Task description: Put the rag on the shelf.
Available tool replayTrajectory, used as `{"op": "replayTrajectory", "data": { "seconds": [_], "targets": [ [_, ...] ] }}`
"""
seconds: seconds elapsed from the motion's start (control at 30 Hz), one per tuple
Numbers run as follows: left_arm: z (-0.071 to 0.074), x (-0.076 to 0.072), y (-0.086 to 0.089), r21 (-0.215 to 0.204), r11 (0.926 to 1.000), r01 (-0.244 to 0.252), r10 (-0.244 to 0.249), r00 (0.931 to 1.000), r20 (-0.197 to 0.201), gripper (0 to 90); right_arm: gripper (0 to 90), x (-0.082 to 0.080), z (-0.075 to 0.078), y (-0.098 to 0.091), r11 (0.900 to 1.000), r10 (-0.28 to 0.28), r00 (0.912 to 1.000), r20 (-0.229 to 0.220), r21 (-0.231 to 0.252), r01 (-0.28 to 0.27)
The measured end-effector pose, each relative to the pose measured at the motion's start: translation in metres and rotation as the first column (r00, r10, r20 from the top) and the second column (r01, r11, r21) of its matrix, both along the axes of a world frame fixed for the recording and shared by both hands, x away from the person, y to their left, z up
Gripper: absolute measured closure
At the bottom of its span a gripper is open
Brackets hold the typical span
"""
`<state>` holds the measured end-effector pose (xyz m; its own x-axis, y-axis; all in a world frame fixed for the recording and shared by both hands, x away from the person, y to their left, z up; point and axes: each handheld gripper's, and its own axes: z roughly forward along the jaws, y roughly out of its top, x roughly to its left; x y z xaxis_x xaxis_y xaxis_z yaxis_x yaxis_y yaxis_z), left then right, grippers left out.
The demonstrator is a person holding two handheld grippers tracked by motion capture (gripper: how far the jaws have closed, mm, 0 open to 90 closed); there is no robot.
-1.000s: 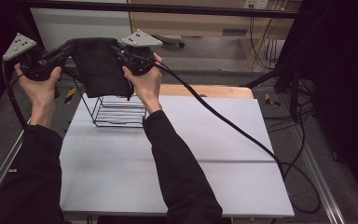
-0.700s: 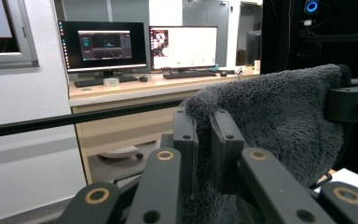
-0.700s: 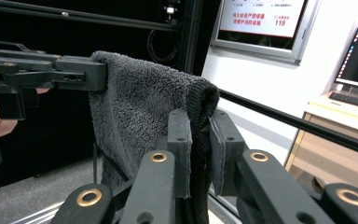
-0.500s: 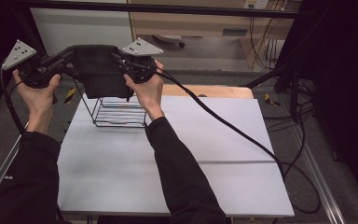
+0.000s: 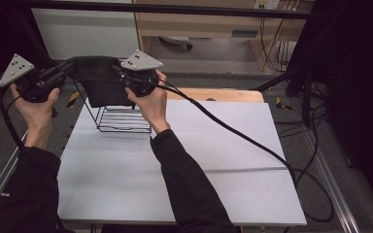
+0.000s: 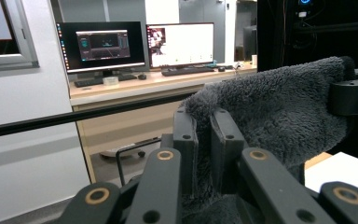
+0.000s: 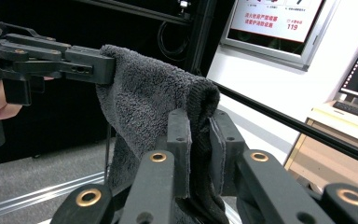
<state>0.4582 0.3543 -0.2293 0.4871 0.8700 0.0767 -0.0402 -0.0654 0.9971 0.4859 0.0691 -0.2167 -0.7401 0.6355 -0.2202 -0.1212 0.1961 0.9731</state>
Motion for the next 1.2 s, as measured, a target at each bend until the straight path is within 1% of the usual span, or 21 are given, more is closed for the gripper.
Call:
{"op": "replayTrajectory", "data": {
  "seconds": [0.07,0.13,0.23,0.33,0.43,0.5,0.6,0.7,0.77,0.8,0.83,0.9,0.93,1.0,1.07,1.1,1.13,1.17,1.2],
  "targets": [
    [0.001,0.001,0.001,-0.025,0.9997,0.005,-0.005,1.0,-0.007,82.0,80.5,0.001,0.001,0.0,0.9999,-0.001,1.0,-0.007,0.012,0.001],
    [0.005,0.003,-0.001,-0.023,0.9997,0.0,0.0,1.0,-0.006,82.0,80.7,0.006,0.004,-0.001,0.9991,-0.001,0.9996,-0.029,0.043,0.003],
    [0.011,0.008,-0.005,-0.015,0.9998,-0.011,0.01,0.9999,-0.011,82.1,80.8,0.012,0.007,-0.003,0.998,-0.012,0.9988,-0.047,0.061,0.015],
    [0.016,0.013,-0.009,-0.024,0.9994,-0.024,0.023,0.9996,-0.017,82.1,80.9,0.019,0.008,-0.004,0.9965,-0.021,0.9981,-0.058,0.079,0.026],
    [0.02,0.019,-0.01,-0.036,0.9991,-0.022,0.021,0.9996,-0.021,82.2,80.9,0.026,0.011,-0.006,0.9942,-0.022,0.9974,-0.068,0.104,0.029],
    [0.025,0.021,-0.011,-0.041,0.999,-0.017,0.016,0.9997,-0.019,82.1,80.9,0.029,0.014,-0.008,0.9925,-0.02,0.9974,-0.069,0.119,0.028],
    [0.031,0.021,-0.013,-0.029,0.9995,-0.009,0.009,0.9999,-0.006,82.1,80.9,0.031,0.018,-0.011,0.9911,-0.014,0.9982,-0.058,0.131,0.022],
    [0.031,0.017,-0.011,-0.021,0.9998,-0.002,0.002,1.0,-0.001,82.1,80.8,0.029,0.019,-0.013,0.9917,0.007,0.999,-0.044,0.129,-0.001],
    [0.027,0.012,-0.009,-0.015,0.9999,-0.002,0.002,1.0,0.009,82.1,80.7,0.024,0.018,-0.012,0.9938,0.029,0.9992,-0.027,0.108,-0.026],
    [0.024,0.008,-0.007,-0.003,1.0,-0.004,0.004,0.9998,0.017,82.1,80.6,0.02,0.016,-0.012,0.9951,0.037,0.9992,-0.016,0.092,-0.036],
    [0.02,0.004,-0.006,-0.005,1.0,0.006,-0.006,0.9997,0.024,82.1,80.5,0.016,0.014,-0.011,0.9965,0.043,0.9991,-0.005,0.072,-0.042],
    [0.012,-0.004,-0.003,0.003,1.0,0.005,-0.005,0.9997,0.024,82.1,80.3,0.007,0.01,-0.009,0.9976,0.058,0.9981,0.021,0.036,-0.059],
    [0.007,-0.008,-0.002,0.017,0.9999,0.003,-0.003,0.9996,0.029,82.1,80.2,0.002,0.008,-0.008,0.9976,0.063,0.9978,0.02,0.027,-0.063],
    [-0.003,-0.017,0.0,0.026,0.9997,0.004,-0.005,0.9993,0.037,82.1,80.2,-0.006,0.004,-0.004,0.9979,0.065,0.9976,0.023,0.002,-0.065],
    [-0.013,-0.023,0.002,0.024,0.9997,0.008,-0.008,0.9995,0.029,82.1,80.2,-0.012,-0.001,-0.001,0.9978,0.06,0.9981,0.017,-0.028,-0.059],
    [-0.017,-0.026,0.003,0.02,0.9998,0.008,-0.009,0.9996,0.028,82.1,80.2,-0.015,-0.003,0.0,0.9977,0.058,0.9982,0.01,-0.035,-0.058],
    [-0.022,-0.028,0.003,0.015,0.9998,0.009,-0.009,0.9995,0.029,82.1,80.2,-0.016,-0.006,0.001,0.9976,0.062,0.9981,0.003,-0.032,-0.062],
    [-0.026,-0.03,0.003,0.013,0.9999,0.011,-0.011,0.9996,0.025,82.1,80.2,-0.017,-0.009,0.0,0.9975,0.068,0.9976,-0.016,-0.02,-0.068],
    [-0.029,-0.031,0.002,0.025,0.9996,0.01,-0.011,0.9997,0.022,82.0,80.2,-0.018,-0.012,-0.001,0.9975,0.069,0.997,-0.034,-0.011,-0.07]
  ]
}}
